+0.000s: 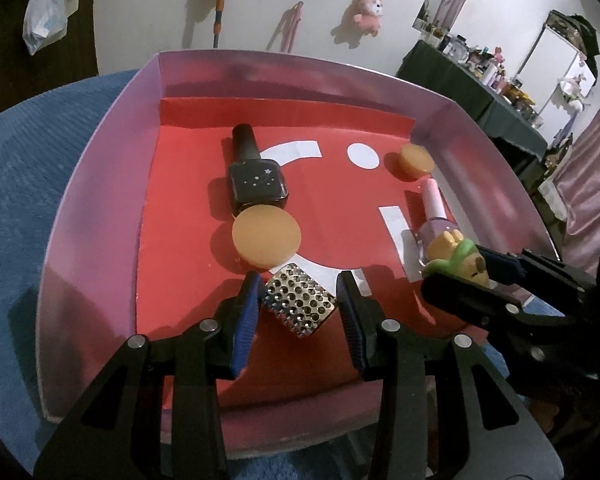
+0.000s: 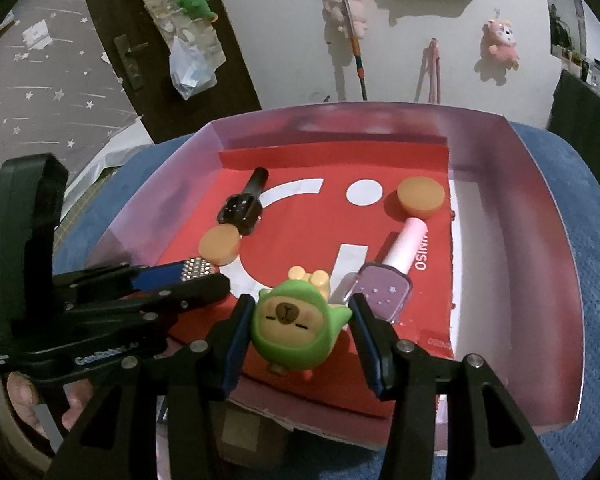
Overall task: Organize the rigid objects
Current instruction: 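Carry the magnet cube and green frog over the red tray, then lower both items onto the tray floor and open both grippers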
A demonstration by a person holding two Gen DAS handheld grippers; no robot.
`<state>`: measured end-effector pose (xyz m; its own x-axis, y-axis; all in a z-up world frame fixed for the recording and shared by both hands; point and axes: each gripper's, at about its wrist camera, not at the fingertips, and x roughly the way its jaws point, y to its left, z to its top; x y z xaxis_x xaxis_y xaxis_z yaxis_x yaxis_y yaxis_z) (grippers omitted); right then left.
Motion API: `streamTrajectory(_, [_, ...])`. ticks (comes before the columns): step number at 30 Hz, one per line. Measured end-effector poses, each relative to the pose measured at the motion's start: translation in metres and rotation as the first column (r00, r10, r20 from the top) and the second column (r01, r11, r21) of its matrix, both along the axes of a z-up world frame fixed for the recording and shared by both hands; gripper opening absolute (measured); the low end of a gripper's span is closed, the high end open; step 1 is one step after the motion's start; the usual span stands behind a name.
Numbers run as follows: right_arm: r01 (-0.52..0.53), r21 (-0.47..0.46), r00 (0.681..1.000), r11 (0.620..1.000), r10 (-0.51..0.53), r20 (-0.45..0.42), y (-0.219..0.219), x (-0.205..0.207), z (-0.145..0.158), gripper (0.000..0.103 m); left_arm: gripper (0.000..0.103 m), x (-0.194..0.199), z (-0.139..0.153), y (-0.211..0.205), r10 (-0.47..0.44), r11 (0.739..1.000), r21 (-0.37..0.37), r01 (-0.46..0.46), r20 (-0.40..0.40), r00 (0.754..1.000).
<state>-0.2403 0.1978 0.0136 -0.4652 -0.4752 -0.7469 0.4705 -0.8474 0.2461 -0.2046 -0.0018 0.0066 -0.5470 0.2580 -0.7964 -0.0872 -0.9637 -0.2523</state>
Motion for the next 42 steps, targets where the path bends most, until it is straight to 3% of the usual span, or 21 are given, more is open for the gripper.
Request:
streamTrajectory(6, [-0.056,0.002,0.998,0.998,0.056,0.038,-0.011,0.003,-0.007,0.051,0.037,-0.003,-0.002,-0.001,0.005,1.000,-0.005,-0.005,-0.004,1.000])
streamTrajectory(23, [0.127,0.051,0.992,0.991,-0.126,-0.016,0.012,-0.025,-0.012,0.051,0.037,-0.010,-0.003,-0.004,0.044,0.998,-0.054,-0.045,-0.022,0.999])
streamTrajectory(42, [0.130,0.051,0.991,0.990,-0.129,-0.014,0.010,-0.028,-0.013,0.052,0.037,-0.014,-0.002,-0.007,0.054,0.997,-0.060,-0.055,-0.024,0.998])
